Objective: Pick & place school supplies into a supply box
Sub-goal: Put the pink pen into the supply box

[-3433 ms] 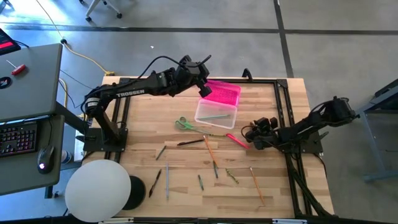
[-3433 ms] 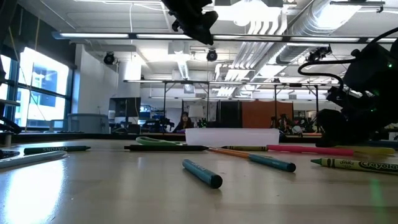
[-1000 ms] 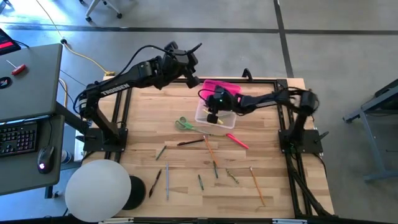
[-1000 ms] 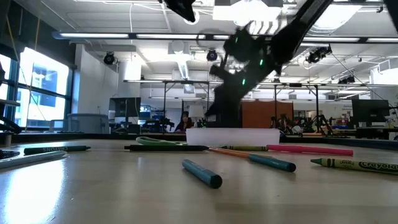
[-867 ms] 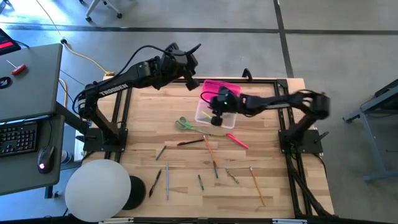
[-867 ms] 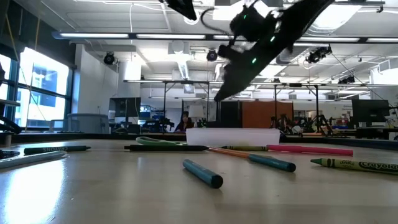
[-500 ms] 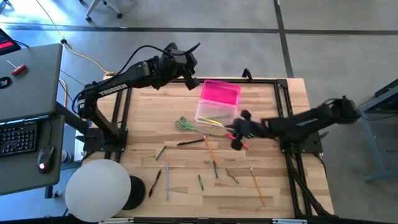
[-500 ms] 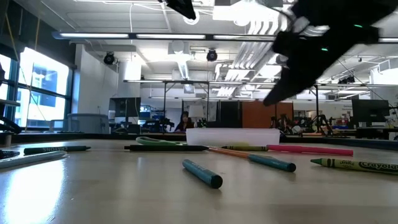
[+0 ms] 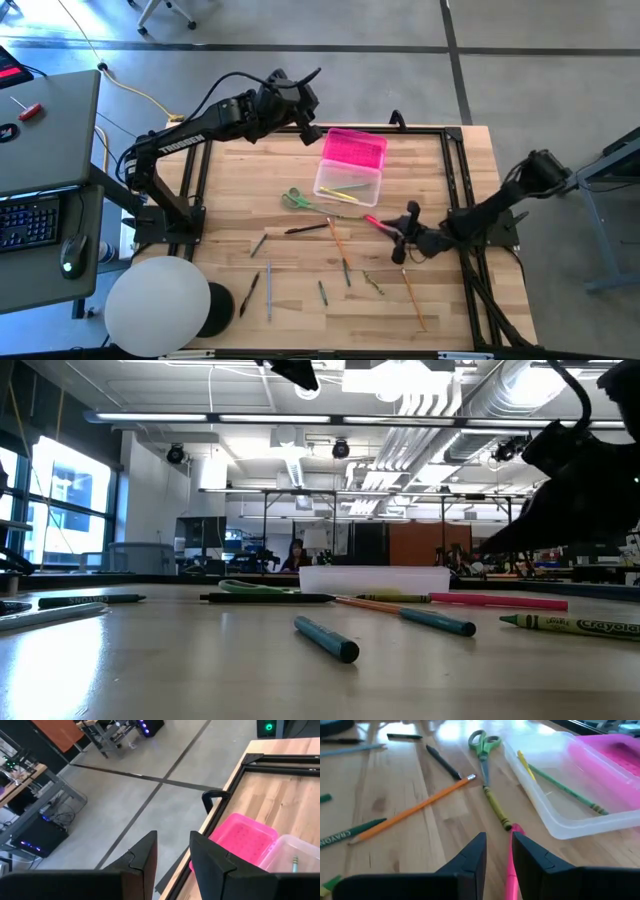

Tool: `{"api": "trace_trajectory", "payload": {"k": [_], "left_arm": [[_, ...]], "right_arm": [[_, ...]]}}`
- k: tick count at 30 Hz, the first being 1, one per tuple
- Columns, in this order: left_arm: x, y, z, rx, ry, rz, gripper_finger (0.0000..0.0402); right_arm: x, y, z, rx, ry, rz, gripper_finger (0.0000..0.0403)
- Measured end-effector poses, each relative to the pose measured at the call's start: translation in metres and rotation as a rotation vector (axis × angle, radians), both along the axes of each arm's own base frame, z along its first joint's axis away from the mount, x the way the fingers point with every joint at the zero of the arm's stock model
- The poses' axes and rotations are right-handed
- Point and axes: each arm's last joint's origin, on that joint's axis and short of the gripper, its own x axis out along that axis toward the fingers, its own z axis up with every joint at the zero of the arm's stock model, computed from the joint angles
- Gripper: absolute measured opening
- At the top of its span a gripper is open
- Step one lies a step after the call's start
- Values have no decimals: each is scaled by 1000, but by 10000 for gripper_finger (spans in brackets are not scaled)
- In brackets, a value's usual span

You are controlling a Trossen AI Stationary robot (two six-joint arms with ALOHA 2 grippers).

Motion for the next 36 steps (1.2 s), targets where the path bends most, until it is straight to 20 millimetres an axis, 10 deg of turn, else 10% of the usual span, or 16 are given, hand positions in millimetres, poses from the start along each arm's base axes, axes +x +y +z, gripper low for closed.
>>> {"api": "trace_trajectory", "payload": {"k": [27,36], "left_arm": [[0,0,0,2,5,-2,147],[0,0,0,4,-1,-1,147]], "right_arm": [[-1,12,-71,-11,85,-242,69],[-3,22,-86,-34,9,-270,12]]}}
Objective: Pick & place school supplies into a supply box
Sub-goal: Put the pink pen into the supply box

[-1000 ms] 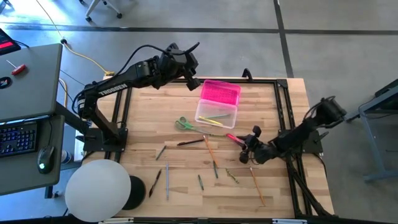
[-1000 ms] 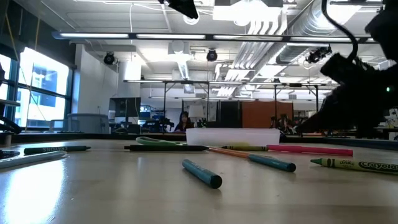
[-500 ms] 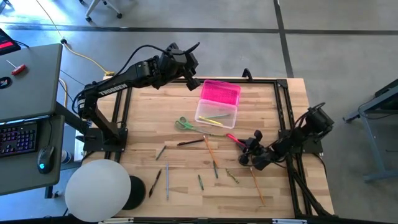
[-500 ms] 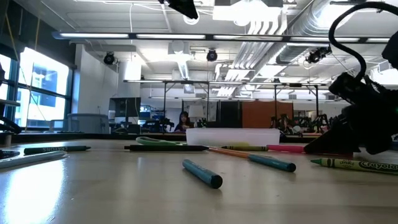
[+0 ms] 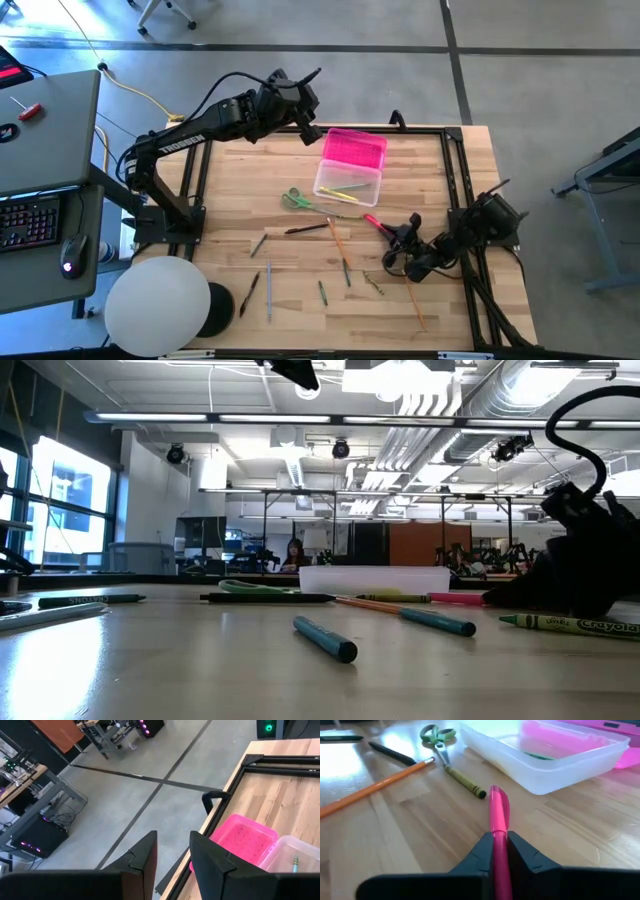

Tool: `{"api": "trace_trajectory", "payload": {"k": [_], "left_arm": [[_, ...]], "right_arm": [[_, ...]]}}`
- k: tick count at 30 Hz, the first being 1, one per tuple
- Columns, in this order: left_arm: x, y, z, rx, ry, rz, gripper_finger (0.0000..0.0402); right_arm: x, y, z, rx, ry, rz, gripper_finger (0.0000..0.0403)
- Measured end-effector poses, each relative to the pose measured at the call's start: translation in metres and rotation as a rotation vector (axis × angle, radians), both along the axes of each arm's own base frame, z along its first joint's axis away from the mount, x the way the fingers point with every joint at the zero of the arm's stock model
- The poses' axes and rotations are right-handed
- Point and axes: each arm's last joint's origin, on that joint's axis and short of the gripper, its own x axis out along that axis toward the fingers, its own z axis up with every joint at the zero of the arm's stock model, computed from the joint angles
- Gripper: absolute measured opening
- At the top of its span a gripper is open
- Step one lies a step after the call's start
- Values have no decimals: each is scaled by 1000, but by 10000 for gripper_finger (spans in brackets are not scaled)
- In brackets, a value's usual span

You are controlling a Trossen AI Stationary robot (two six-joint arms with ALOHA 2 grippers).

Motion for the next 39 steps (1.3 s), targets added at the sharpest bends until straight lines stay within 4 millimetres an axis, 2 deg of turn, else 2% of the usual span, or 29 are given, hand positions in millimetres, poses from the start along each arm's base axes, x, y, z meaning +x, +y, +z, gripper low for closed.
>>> {"api": "trace_trajectory", "payload": {"k": [4,7,10,15,18,22,27,32,36,39], "left_arm": [[0,0,0,1,0,0,147],[0,0,1,3,-7,0,147],[1,0,1,6,-16,0,147],[1,0,1,8,-15,-1,147],[1,0,1,8,-15,-1,147],[2,0,4,16,-38,-2,147],[3,1,7,42,-60,-11,147],[3,1,7,42,-58,-12,147],[3,1,6,39,-50,-12,147],[3,1,5,36,-42,-13,147]], "right_arm": [[3,2,6,-5,0,35,17],[10,3,20,-20,-6,88,10],[17,4,41,-77,5,165,11],[26,0,89,-158,-64,279,11],[27,-9,115,-262,-92,276,10],[33,-41,134,-394,-41,221,10],[58,-93,135,-339,41,299,10],[82,-145,127,-272,120,316,10],[99,-179,108,-175,159,355,19],[110,-196,89,-131,212,352,25]]}}
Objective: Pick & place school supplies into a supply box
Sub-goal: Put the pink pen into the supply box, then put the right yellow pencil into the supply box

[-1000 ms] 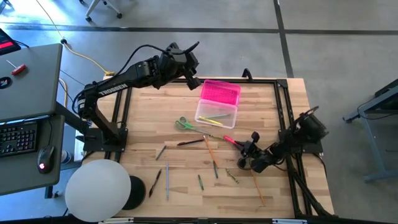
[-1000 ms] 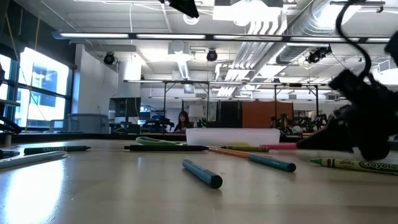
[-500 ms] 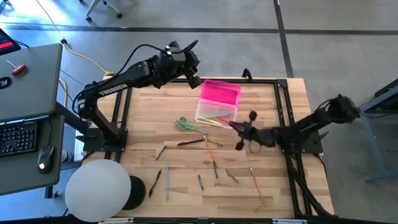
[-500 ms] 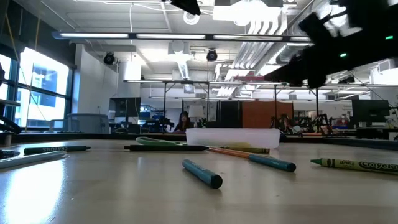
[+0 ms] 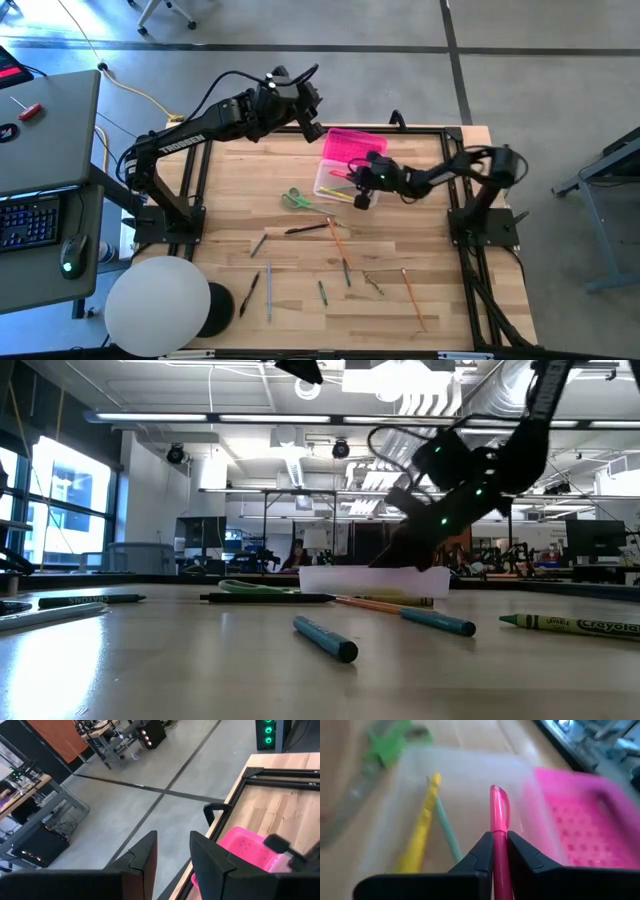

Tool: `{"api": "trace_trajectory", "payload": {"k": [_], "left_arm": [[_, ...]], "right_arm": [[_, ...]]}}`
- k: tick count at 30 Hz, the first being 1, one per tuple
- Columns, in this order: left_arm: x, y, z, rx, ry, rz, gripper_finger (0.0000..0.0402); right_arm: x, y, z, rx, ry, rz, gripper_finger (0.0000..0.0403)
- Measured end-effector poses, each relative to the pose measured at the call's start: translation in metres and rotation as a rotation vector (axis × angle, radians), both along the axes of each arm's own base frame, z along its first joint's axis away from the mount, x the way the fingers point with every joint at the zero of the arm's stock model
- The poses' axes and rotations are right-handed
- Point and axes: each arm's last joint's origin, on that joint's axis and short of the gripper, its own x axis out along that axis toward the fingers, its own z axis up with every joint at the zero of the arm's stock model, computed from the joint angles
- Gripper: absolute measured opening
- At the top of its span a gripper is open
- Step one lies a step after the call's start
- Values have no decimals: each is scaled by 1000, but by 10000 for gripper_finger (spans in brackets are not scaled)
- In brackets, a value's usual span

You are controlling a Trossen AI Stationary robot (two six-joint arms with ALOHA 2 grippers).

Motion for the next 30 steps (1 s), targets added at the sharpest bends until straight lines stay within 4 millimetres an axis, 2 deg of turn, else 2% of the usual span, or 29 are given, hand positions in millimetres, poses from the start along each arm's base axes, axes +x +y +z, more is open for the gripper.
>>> {"api": "trace_trajectory", "payload": {"k": [5,9,13,19,21,24,30], "left_arm": [[0,0,-1,-3,8,0,147],[-1,0,-2,-8,27,0,147],[-1,0,-3,-9,30,0,147],[-1,0,-3,-8,28,0,147],[-1,0,-3,-9,28,0,147],[-1,0,-3,-9,27,0,147],[-1,0,-3,-25,9,7,147]], "right_arm": [[18,-15,-10,29,-4,-28,29],[25,-18,-4,-7,-9,-14,40],[25,-19,3,-56,1,-11,61],[20,-16,8,-35,65,-9,94],[17,-10,16,-26,87,5,101],[11,4,40,-14,90,34,107],[-21,52,94,165,69,11,107]]}}
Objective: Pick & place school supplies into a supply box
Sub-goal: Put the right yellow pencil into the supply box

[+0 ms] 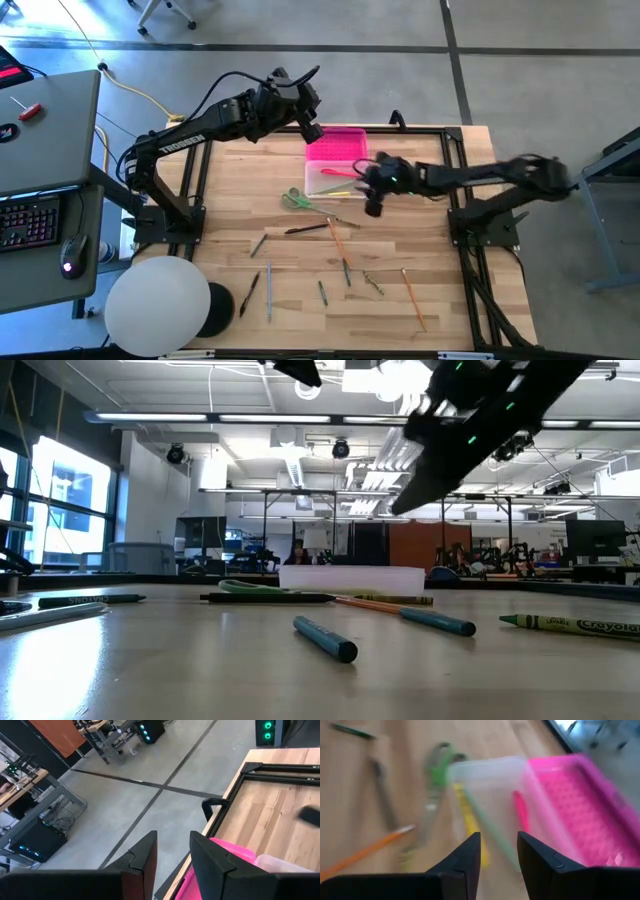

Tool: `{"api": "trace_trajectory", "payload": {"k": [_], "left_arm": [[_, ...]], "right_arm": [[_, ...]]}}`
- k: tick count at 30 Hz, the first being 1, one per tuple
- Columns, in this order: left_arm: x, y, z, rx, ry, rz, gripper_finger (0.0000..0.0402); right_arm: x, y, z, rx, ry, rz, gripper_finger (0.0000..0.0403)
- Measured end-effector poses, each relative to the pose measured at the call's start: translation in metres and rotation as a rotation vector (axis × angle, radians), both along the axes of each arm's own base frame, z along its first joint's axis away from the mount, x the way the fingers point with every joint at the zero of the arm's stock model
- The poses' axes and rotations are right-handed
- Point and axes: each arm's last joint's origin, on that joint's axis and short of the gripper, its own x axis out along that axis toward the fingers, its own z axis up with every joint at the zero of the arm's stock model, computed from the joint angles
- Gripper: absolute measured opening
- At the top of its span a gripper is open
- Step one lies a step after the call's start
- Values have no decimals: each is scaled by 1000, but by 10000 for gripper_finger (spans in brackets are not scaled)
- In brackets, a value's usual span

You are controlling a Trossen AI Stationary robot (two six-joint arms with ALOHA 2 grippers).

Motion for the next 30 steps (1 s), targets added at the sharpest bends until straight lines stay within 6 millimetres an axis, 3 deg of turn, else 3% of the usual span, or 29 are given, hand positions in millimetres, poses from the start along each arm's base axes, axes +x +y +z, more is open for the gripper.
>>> {"api": "trace_trajectory", "payload": {"k": [4,10,15,22,30], "left_arm": [[0,0,0,-6,-3,-6,147],[0,0,0,-22,-23,3,147],[1,0,1,-20,-31,2,147],[1,0,1,-35,-46,7,147],[1,0,1,-35,-47,7,147]], "right_arm": [[-30,46,12,122,108,-34,107],[-61,117,2,336,230,-135,107],[-77,159,-10,548,309,-212,107],[-86,196,-32,719,451,-301,107],[-78,202,-59,686,547,-378,107]]}}
